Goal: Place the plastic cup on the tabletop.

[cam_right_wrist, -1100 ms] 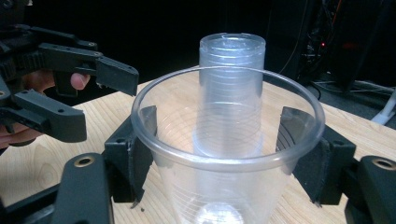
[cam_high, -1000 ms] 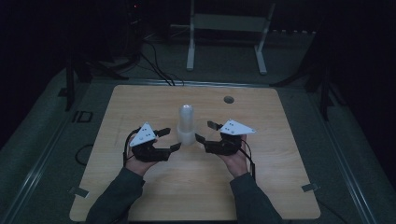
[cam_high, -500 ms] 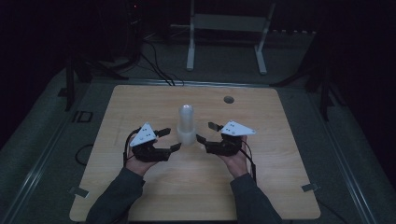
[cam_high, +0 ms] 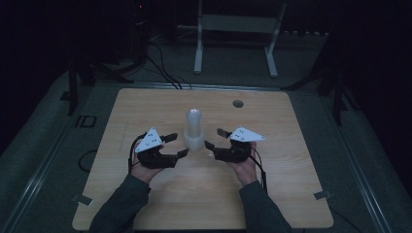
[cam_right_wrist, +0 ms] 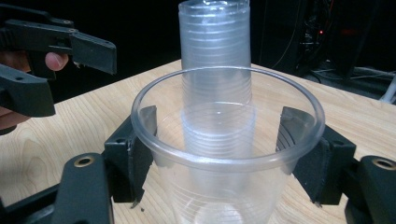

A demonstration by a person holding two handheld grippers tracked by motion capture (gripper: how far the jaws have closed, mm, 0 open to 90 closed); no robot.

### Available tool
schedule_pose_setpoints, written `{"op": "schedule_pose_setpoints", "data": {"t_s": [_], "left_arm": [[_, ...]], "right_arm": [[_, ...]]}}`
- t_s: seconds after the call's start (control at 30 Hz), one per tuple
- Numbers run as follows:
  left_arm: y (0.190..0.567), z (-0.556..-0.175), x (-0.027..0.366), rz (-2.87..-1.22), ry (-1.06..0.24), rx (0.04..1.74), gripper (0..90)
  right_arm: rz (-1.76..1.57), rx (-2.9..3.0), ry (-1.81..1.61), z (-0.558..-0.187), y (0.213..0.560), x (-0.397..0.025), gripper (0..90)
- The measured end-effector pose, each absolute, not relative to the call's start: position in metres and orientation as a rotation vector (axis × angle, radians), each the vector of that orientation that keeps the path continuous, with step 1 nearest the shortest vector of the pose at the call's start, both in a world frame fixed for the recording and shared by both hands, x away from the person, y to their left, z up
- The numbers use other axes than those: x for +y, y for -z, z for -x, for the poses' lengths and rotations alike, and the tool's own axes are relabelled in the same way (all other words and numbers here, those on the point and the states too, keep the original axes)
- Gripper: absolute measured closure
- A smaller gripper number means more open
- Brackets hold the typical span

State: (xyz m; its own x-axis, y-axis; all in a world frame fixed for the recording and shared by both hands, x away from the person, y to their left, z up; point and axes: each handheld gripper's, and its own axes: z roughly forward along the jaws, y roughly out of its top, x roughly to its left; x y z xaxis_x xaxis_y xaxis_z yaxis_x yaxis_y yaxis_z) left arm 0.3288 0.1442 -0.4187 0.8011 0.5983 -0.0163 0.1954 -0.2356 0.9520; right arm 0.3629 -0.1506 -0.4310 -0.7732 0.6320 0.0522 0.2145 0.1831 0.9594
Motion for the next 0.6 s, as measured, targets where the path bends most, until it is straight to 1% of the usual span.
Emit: {"op": "schedule_pose_setpoints", "data": {"t_s": [0.6], "left_arm": [[0.419, -0.329, 0.144, -1.802, -0.423, 0.610, 28.9]], "right_arm": [[-0.852, 2.130, -1.614, -0.370, 0.445, -0.150, 28.9]]}}
